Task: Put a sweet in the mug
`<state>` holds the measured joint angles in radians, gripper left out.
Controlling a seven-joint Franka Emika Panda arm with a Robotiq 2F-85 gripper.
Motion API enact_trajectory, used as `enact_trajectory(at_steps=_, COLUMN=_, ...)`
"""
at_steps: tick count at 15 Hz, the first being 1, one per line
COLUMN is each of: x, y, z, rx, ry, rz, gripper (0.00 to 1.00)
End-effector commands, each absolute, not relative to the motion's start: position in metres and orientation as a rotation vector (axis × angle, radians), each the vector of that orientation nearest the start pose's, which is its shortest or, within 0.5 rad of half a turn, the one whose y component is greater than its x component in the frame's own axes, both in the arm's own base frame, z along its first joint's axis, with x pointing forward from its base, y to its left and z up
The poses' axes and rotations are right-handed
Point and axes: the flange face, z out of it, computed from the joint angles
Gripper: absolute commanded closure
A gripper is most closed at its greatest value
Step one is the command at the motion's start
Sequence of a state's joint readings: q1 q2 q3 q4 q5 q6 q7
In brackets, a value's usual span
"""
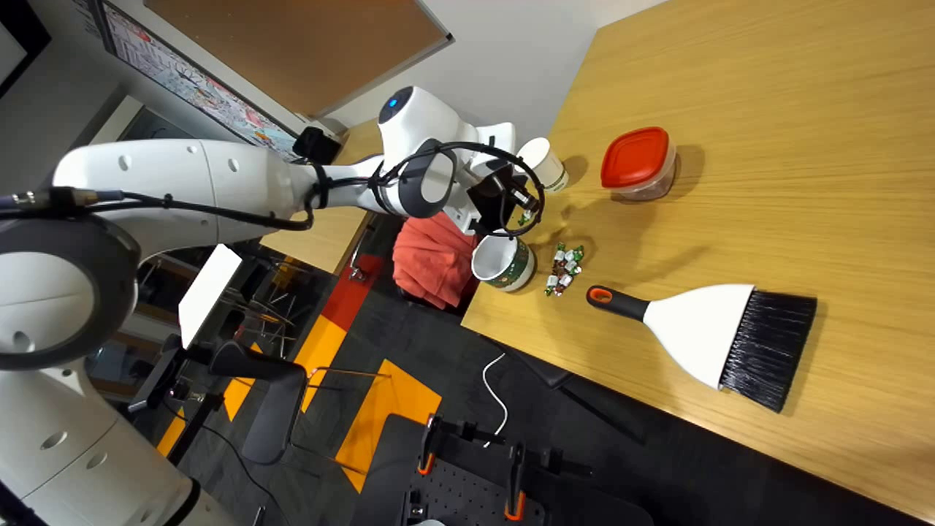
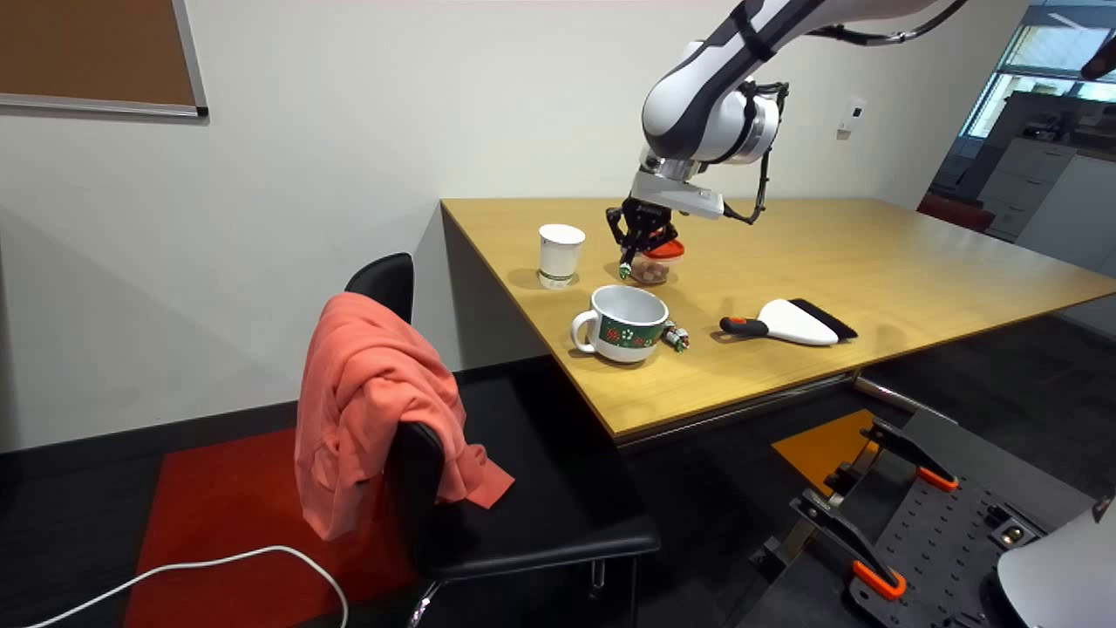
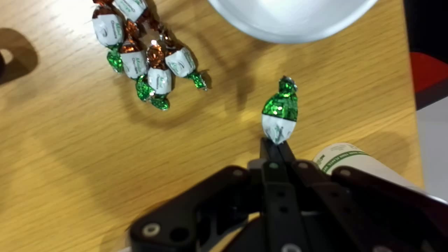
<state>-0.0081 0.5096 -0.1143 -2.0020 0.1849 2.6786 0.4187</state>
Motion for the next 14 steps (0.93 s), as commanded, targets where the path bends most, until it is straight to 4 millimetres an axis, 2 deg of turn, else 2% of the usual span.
enact_trajectory(at_steps=1, x=0.580, y=-0.058, z=0.265, rx=-2.887, ry=0.946, rz=-0.291, gripper=1.00)
enact_trajectory(at_steps=5, x=0.549, y=-0.038, z=0.286, rx=-2.936, ry=0.844, rz=-0.259, gripper=1.00)
enact_trajectory(at_steps=11, x=0.524, y=-0.015, z=0.279, rx=-2.999, ry=0.713, rz=-0.143, gripper=1.00)
enact_trajectory(at_steps=13, x=0.520, y=-0.009, z=0.276, rx=-2.999, ry=0.706, rz=-0.124, gripper=0.72)
enact_trajectory(at_steps=14, x=0.519, y=-0.007, z=0.274, rx=-3.001, ry=0.702, rz=-0.122, gripper=0.65)
